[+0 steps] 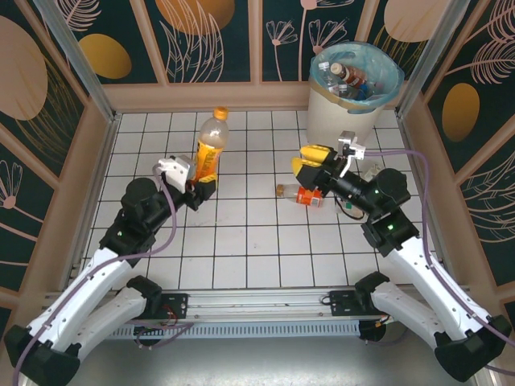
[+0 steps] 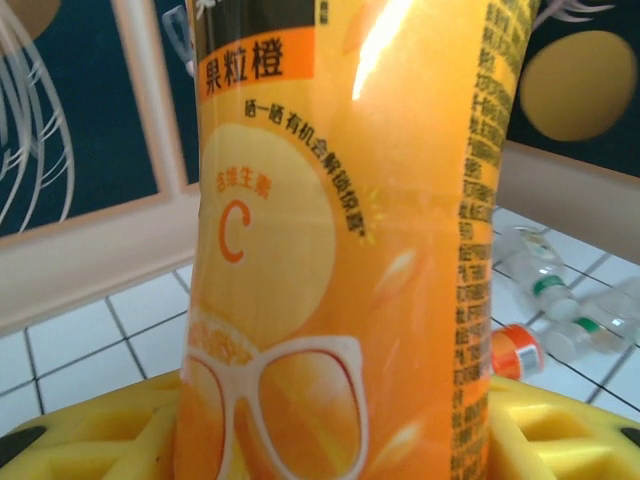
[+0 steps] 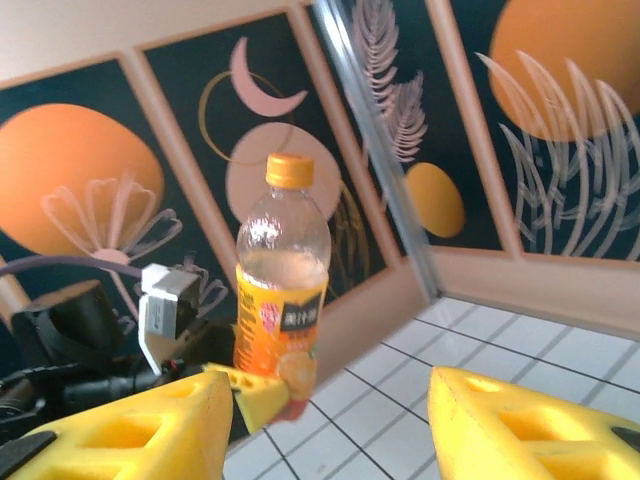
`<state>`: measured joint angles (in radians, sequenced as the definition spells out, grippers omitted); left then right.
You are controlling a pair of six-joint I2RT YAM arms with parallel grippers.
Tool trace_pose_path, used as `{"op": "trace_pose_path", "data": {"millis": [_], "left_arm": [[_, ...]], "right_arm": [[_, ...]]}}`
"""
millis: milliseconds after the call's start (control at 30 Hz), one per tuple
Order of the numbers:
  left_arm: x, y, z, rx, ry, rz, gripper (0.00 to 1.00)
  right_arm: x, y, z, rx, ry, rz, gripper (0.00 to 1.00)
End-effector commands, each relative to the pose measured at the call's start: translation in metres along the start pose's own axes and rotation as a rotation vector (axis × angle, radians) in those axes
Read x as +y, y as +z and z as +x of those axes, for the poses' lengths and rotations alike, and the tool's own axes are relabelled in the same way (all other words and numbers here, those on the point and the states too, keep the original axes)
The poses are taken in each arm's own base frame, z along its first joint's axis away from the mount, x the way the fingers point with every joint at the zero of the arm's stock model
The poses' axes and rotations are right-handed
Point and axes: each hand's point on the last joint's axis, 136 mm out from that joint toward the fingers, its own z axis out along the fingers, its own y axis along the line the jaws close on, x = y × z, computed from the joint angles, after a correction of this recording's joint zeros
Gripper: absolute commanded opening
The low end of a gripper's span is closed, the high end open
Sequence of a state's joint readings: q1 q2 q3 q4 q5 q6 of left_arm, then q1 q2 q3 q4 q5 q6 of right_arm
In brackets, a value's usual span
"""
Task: Put the plastic bottles in the bin
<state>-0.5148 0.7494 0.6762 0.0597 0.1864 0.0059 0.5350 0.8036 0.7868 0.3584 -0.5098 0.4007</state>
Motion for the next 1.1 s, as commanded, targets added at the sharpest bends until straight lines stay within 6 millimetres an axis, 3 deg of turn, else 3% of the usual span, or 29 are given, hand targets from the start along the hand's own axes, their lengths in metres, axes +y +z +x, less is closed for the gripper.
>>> {"op": "trace_pose_path", "data": {"millis": [0, 200, 400, 733, 867, 967, 1067], "left_arm": [[-0.022, -0.006, -0.004, -0.046, 0.108, 0.109, 0.27], [-0.031, -0.003, 0.019, -0.023, 0.128, 0.148, 0.27], [-0.036, -0.004, 0.03, -0.015, 0.121, 0.176, 0.27], [-0.045, -0.006, 0.042, 0.006, 0.127, 0.22, 0.26], [-0.043, -0.005, 0.044, 0.012, 0.134, 0.21, 0.26], [-0.038, -0.006, 0.043, 0.01, 0.13, 0.178, 0.29], [-0.03, -0.007, 0.038, -0.001, 0.124, 0.131, 0.45]], "right_arm": [[0.027, 0.008, -0.015, -0.048, 0.0, -0.122, 0.55], [0.022, 0.05, -0.009, -0.012, 0.043, -0.109, 0.55], [0.02, 0.091, 0.005, 0.044, 0.058, -0.113, 0.56], [0.02, 0.123, 0.033, 0.129, 0.082, -0.116, 0.54], [0.028, 0.131, 0.041, 0.165, 0.063, -0.147, 0.4], [0.031, 0.131, 0.041, 0.171, 0.047, -0.154, 0.21], [0.033, 0.128, 0.036, 0.161, 0.023, -0.155, 0.02]]}}
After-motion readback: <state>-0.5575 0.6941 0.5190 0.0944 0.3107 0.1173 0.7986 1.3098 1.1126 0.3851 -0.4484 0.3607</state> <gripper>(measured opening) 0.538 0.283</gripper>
